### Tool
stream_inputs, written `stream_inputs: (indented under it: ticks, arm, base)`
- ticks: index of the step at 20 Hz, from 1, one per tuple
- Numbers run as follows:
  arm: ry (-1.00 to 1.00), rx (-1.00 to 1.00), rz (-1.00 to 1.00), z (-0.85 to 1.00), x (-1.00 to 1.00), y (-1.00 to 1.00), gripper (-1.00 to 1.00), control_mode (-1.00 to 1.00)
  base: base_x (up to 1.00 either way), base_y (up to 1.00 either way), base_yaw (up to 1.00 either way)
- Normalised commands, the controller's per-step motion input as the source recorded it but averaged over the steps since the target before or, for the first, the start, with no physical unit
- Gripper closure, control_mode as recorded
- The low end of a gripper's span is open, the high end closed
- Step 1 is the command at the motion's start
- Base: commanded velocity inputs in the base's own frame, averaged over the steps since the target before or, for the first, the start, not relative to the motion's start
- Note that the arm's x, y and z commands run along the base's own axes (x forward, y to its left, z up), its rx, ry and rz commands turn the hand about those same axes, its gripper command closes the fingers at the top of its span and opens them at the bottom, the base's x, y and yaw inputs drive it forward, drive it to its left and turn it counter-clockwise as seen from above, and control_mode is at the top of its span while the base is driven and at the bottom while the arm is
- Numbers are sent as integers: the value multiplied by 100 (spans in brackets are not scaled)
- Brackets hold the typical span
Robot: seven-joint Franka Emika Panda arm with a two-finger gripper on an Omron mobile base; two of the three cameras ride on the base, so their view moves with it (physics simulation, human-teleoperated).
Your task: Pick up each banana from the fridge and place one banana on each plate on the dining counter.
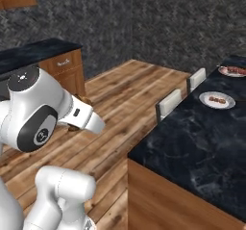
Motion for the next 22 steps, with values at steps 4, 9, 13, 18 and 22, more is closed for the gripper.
stream_inputs:
  ticks: [4, 9, 13, 18, 22]
  arm:
    - [0, 0, 0, 0, 0, 0, 100, 100]
    - [0, 0, 0, 0, 0, 0, 100, 100]
    - [0, 0, 0, 0, 0, 0, 100, 100]
    - [0, 0, 0, 0, 0, 0, 100, 100]
    - [0, 0, 0, 0, 0, 0, 100, 100]
  base:
    - [10, -100, -6]
    - [49, 1, 0]
    - [55, 97, 0]
    - [32, 100, -2]
    - [25, 100, -16]
